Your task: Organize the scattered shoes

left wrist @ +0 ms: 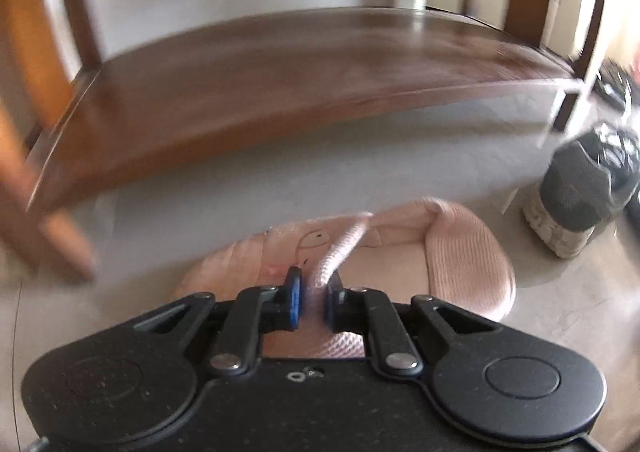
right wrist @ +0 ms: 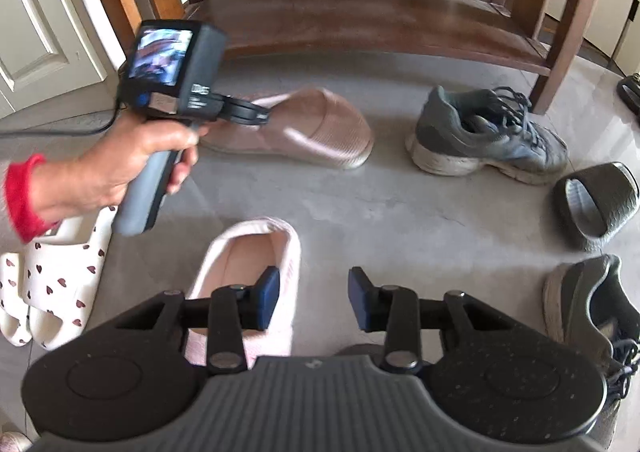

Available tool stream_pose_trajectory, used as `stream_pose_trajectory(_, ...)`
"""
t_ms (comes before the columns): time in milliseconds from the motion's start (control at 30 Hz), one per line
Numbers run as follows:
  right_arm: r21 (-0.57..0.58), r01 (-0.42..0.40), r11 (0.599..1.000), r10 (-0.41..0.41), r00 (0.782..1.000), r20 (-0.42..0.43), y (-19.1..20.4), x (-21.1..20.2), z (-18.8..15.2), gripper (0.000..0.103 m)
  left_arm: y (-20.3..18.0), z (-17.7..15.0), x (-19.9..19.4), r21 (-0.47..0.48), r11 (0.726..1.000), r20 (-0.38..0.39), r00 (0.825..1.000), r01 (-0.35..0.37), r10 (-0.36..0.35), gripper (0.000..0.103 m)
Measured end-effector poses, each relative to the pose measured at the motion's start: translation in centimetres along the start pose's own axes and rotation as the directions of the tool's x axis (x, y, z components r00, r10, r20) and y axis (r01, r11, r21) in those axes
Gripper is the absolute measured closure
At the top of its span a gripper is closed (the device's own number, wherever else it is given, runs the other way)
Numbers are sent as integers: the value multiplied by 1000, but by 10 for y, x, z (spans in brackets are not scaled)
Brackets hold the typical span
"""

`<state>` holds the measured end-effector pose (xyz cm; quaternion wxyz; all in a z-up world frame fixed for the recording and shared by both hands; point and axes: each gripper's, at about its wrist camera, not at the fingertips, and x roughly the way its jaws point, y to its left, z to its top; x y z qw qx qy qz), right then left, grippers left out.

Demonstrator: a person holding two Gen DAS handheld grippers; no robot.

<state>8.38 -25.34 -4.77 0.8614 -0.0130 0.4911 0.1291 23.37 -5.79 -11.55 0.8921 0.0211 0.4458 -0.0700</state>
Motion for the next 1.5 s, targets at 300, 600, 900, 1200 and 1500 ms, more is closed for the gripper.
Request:
stream_pose_trajectory(300, -38, -8, 999, 8, 1000, 7, 32, 14, 15, 61, 41, -63, -45, -268, 962, -221, 967, 61, -123, 83)
stream_pose_trajectory(600, -105, 7, 995, -14, 998, -68, 52, 0, -11, 60, 39, -106, -68, -421, 871, -373, 827, 253, -421, 77)
stream_pose_trajectory(900, -201, 1, 980, -21, 995, -94, 76, -5, -42, 55, 63, -146, -122, -352, 838, -375, 758, 417, -534, 72)
stream_pose_trajectory(1200, -256, -22, 966, -12, 992, -128, 92, 6, -74, 54, 60, -174, -168, 35, 898, -309, 859, 438, -407, 65)
stream_pose_trajectory(1500, -174, -56, 983, 22, 982, -190, 75, 27, -102, 54, 31, -193, -159, 342, 890, -247, 943, 300, -223, 64)
